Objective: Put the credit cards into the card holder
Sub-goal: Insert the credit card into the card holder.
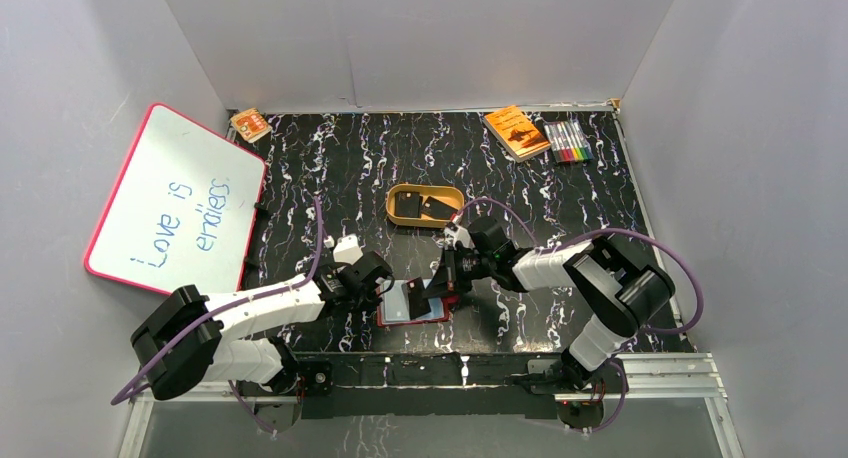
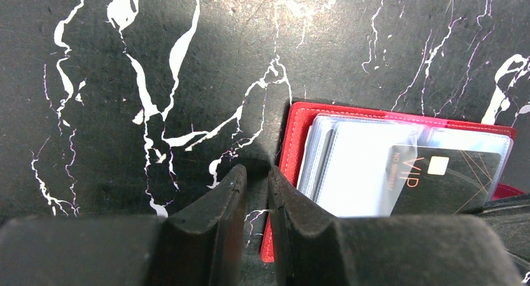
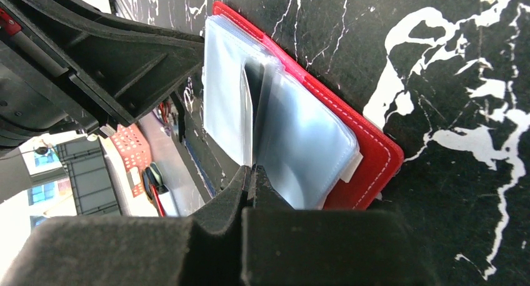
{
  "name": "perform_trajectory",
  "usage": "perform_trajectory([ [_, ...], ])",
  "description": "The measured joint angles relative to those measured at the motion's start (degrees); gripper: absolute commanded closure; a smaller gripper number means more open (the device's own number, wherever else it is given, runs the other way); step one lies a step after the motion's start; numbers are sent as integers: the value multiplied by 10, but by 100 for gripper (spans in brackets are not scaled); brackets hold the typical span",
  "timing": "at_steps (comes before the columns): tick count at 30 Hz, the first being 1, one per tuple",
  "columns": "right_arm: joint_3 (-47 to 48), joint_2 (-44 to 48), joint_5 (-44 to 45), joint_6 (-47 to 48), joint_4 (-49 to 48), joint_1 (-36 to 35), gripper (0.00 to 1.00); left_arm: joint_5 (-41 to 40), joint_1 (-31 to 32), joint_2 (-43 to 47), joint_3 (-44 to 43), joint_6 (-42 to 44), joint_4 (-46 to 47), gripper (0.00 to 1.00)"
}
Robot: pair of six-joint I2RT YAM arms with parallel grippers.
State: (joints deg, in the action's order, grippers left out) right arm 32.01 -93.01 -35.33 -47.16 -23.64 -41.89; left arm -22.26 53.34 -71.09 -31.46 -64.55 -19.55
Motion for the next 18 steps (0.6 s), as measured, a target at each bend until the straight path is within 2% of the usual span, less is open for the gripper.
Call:
perform_trajectory([
  [18, -49, -2, 41, -72, -78, -8, 100, 4, 0, 2, 7, -6, 20, 83],
])
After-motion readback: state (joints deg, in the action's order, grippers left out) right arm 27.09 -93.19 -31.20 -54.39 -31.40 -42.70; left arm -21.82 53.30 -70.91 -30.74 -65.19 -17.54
